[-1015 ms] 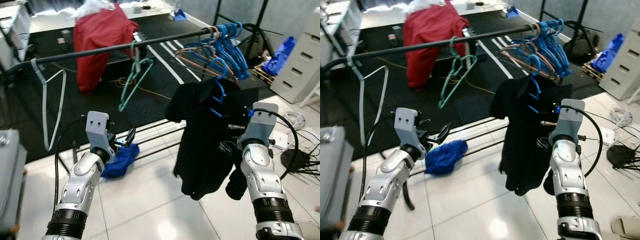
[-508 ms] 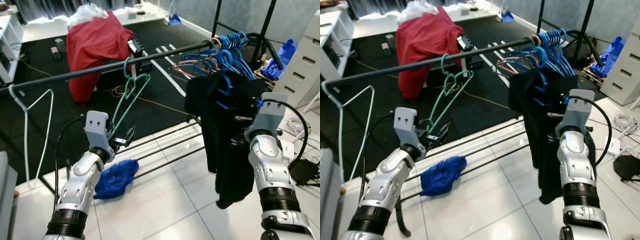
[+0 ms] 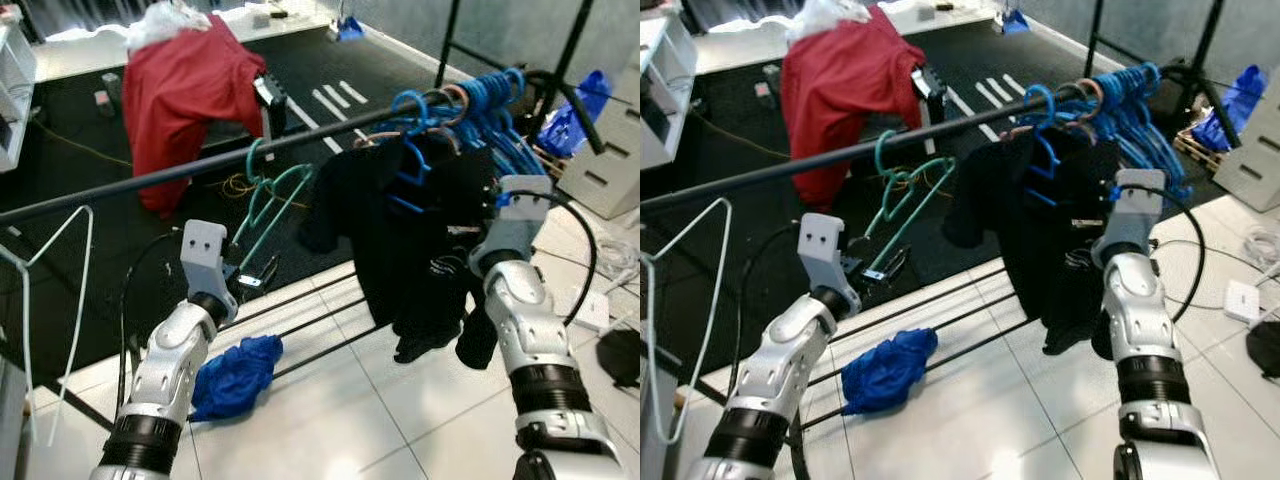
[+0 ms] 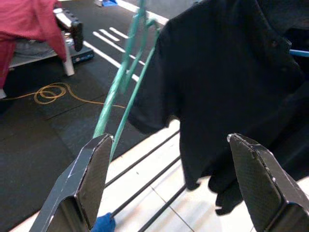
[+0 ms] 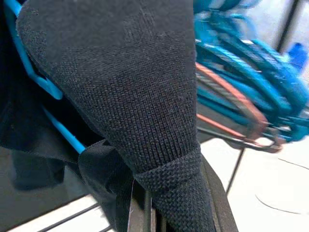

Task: Hang hanger

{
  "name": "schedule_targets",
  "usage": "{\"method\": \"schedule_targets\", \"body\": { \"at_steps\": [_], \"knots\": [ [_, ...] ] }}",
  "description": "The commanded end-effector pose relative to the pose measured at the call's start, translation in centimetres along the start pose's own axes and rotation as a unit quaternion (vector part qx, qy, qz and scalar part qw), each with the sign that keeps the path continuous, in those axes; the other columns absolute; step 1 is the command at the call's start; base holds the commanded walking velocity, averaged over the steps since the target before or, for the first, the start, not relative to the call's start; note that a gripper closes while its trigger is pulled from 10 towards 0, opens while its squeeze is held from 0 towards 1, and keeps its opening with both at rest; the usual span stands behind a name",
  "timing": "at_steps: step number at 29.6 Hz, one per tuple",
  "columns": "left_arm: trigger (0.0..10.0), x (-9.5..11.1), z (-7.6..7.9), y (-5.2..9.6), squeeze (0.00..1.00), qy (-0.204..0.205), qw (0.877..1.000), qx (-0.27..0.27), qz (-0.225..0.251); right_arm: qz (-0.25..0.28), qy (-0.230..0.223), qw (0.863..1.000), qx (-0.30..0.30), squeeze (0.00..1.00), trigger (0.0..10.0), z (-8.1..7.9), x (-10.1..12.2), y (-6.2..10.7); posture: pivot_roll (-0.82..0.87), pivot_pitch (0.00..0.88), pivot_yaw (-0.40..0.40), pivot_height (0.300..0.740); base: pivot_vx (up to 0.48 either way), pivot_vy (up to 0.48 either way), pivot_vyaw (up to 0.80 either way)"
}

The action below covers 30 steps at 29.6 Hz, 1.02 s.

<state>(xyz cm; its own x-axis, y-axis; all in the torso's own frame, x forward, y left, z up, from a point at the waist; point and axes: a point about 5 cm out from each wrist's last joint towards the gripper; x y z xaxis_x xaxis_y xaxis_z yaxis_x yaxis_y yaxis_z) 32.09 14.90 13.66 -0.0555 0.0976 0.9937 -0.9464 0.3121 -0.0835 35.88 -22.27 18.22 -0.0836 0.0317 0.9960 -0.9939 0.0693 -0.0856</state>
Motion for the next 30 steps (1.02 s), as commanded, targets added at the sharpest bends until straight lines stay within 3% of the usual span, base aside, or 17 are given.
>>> {"method": "schedule_targets", "body": {
  "at_steps": [1,6,16,30],
  "knots": [
    [10.0,-0.3,-0.2,0.2,0.0,-0.003,1.0,0.003,-0.007,0.011,-0.014,1.0,0.023,0.0,0.0,-0.8,0.8,-0.4,-0.15,0.073,0.035,0.74,0.0,0.0,0.0],
    [10.0,-0.3,-0.1,0.2,0.0,0.001,1.0,0.004,-0.007,0.003,-0.021,0.999,0.037,0.0,0.0,-1.4,0.5,-0.5,-0.15,0.079,0.036,0.74,0.0,0.0,0.0],
    [10.0,-0.2,-0.2,0.3,0.0,0.004,1.0,0.005,-0.007,0.002,-0.013,1.0,0.02,0.0,0.0,-0.9,0.7,-1.0,-0.14,0.087,0.038,0.74,0.0,0.0,0.0],
    [10.0,-0.1,-0.8,0.5,0.0,0.004,1.0,0.015,-0.006,-0.041,-0.016,0.999,-0.001,0.0,0.0,0.0,0.1,-3.1,-0.1,0.101,0.047,0.74,0.0,0.0,0.0]
  ]
}}
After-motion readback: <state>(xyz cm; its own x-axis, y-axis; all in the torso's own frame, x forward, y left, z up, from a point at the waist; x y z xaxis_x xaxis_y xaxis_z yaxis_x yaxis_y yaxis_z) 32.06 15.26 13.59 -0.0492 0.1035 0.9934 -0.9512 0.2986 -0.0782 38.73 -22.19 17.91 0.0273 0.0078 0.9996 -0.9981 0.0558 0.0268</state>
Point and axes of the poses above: a point about 5 cm out from each wrist's last joint towards the gripper, its own y axis pointing back from the gripper into the wrist, its own x axis along the axis of the wrist's last joint, z = x × y, and after that the axes turned 1 degree about -y, right-handed
